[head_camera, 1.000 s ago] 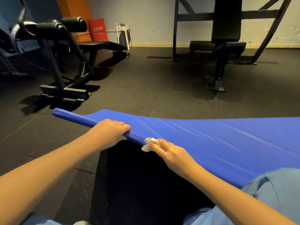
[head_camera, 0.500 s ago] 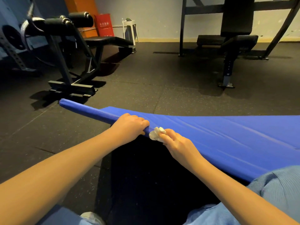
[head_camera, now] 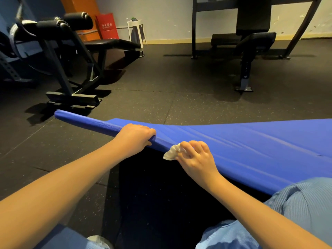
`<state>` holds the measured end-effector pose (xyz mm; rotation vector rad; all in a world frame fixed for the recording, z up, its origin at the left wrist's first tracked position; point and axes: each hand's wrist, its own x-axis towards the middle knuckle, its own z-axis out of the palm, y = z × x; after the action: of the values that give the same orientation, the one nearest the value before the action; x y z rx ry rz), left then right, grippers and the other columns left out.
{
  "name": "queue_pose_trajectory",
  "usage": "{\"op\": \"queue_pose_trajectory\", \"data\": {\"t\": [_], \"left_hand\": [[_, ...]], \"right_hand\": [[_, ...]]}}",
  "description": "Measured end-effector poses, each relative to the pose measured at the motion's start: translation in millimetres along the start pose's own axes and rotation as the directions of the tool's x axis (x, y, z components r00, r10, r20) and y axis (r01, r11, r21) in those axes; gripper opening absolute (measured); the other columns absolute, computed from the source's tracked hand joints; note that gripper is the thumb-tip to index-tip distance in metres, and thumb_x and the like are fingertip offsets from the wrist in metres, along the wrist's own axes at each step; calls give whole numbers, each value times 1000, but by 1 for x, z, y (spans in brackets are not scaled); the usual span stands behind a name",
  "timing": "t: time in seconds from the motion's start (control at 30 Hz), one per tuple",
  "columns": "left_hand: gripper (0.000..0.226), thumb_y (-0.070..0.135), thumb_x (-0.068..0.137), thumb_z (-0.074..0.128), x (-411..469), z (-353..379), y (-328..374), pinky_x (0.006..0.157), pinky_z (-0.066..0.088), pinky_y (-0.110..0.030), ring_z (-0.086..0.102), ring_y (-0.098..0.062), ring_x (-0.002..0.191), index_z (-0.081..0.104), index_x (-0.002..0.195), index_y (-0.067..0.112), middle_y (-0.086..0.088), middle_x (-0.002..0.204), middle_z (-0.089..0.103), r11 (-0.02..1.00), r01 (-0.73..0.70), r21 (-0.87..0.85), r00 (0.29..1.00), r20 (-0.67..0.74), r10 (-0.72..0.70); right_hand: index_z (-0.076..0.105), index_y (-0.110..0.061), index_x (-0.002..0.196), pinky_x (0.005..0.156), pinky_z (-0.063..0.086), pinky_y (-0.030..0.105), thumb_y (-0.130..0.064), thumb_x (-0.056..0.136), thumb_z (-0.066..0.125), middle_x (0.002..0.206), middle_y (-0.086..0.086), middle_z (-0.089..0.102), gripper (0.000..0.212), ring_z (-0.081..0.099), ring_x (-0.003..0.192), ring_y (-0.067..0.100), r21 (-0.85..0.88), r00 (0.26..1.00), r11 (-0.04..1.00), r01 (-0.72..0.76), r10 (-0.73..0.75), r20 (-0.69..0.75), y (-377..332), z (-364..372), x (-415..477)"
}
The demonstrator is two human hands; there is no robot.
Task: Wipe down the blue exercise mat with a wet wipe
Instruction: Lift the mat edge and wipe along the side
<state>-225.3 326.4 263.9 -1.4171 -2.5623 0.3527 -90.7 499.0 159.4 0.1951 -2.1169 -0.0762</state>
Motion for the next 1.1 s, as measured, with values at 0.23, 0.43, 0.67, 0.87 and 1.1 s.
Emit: {"op": "queue_pose_trajectory", "data": {"t": [0.23, 0.43, 0.67, 0.87, 1.1], "left_hand": [[17, 34, 96, 51, 5, -4, 1, 76, 39, -31, 58, -20, 102, 53, 109, 24, 5, 110, 63, 1000, -6, -20, 1000, -2, 6], [18, 34, 96, 50, 6, -3, 7, 75, 37, -31, 57, -20, 102, 53, 109, 23, 5, 110, 63, 1000, -16, -9, 999, 46, 17], [18, 35, 95, 50, 7, 1, 10, 74, 35, -31, 57, -20, 105, 52, 109, 23, 5, 112, 63, 999, -23, 26, 997, 74, 21], [17, 31, 96, 49, 8, 9, 19, 71, 28, -30, 57, -22, 102, 52, 109, 21, 3, 108, 62, 997, -39, 70, 997, 67, 34], [32, 26, 95, 47, 11, 22, 63, 73, 35, -32, 54, -23, 112, 48, 126, 20, 0, 121, 57, 983, -175, 59, 980, 108, 168]], "right_hand": [[70, -9, 100, 63, 52, 34, -1, 84, 63, 92, 3, 66, 19, 56, 70, 25, 154, 991, 984, -91, 74, 111, 0, 3, 5], [69, -6, 91, 62, 45, 27, -2, 85, 58, 110, 8, 55, 13, 56, 73, 26, 132, 992, 990, -38, 21, 122, 5, -2, -2], [67, -7, 80, 62, 49, 33, -7, 86, 62, 90, 7, 65, 7, 55, 66, 26, 80, 995, 997, 19, -26, 91, 11, 1, -16], [71, -8, 88, 34, 39, 26, -6, 82, 59, 96, 3, 66, 13, 59, 60, 23, 140, 974, 975, -172, 148, 170, 8, 0, -27], [67, -7, 78, 33, 31, 25, -7, 80, 51, 81, 5, 63, 17, 52, 50, 22, 110, 977, 989, -95, 72, 199, 5, 5, -16]]}}
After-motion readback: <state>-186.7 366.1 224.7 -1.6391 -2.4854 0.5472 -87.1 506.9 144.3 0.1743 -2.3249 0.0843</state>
